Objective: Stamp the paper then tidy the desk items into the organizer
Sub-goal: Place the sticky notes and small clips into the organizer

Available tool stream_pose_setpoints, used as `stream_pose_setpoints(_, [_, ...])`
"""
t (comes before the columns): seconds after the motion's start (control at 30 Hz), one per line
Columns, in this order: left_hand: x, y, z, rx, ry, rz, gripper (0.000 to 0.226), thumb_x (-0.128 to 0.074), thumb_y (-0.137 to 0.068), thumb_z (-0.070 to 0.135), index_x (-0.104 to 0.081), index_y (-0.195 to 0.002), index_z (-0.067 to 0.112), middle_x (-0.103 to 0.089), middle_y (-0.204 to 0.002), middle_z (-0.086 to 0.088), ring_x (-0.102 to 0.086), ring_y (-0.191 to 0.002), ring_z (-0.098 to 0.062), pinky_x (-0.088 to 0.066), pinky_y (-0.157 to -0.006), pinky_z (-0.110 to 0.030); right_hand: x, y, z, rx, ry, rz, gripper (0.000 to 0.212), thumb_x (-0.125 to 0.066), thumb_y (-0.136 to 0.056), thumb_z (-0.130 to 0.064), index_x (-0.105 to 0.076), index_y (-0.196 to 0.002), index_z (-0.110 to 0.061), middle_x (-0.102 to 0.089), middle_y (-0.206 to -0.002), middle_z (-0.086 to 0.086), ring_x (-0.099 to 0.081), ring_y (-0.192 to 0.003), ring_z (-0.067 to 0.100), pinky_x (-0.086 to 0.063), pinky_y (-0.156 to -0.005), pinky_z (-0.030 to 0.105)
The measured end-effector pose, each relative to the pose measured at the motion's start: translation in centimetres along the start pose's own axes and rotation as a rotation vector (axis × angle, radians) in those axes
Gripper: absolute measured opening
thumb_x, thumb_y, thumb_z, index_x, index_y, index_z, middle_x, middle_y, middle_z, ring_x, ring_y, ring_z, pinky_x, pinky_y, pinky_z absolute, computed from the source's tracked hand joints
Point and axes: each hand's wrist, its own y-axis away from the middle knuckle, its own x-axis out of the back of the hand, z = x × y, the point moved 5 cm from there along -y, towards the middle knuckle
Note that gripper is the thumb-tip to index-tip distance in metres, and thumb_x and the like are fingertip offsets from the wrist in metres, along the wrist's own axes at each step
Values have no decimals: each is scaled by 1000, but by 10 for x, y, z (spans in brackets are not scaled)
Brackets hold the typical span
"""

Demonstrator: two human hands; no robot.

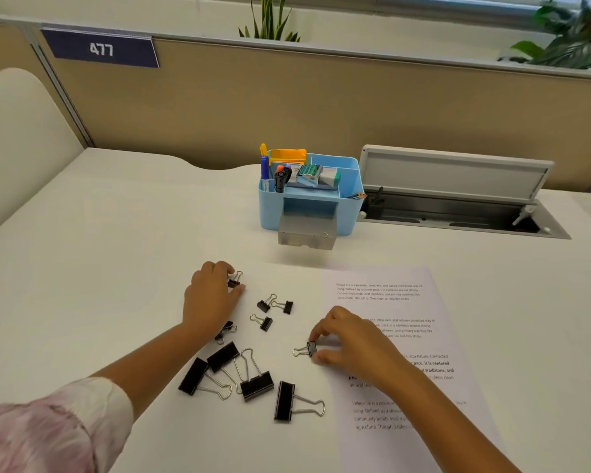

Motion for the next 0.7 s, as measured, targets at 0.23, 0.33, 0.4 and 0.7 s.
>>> stream_pose_setpoints(0.23, [-1, -1, 3, 55, -29, 18, 43, -64, -81, 39, -54, -111, 9, -51, -112, -11, -49, -102, -28, -43, -78, -37, 65, -32, -11, -27, -43, 272, 26, -67, -79, -40, -63, -103, -32, -51, -100, -10, -50, -85, 5, -43, -73, 23])
stream_pose_setpoints(0.33, [-1, -2, 5, 90, -12, 33, 38, -62, -83, 36, -54, -108, 8, -51, -110, -11, -50, -100, -28, -42, -77, -37, 103, -59, -20, -60, -35, 428, 29, -66, -80, -40, -64, -105, -27, -52, -105, -5, -50, -87, 9, -37, -69, 21])
stream_pose_setpoints(0.4, [-1, -2, 9, 88, -43, 37, 33, -58, -87, 33, -54, -107, 7, -50, -109, -12, -50, -98, -28, -42, -75, -37, 118, -76, -26, -93, -14, 485, 34, -64, -81, -42, -63, -110, -25, -54, -113, 0, -53, -96, 15, -41, -72, 25])
stream_pose_setpoints(0.7, [-2, -1, 12, 79, -20, 48, 17, -51, -91, 20, -58, -93, 5, -52, -103, -12, -53, -85, -29, -46, -74, -40, 89, -72, -31, -29, 37, 485, 42, -62, -83, -42, -56, -121, -27, -53, -115, -2, -52, -89, 9, -45, -75, 25])
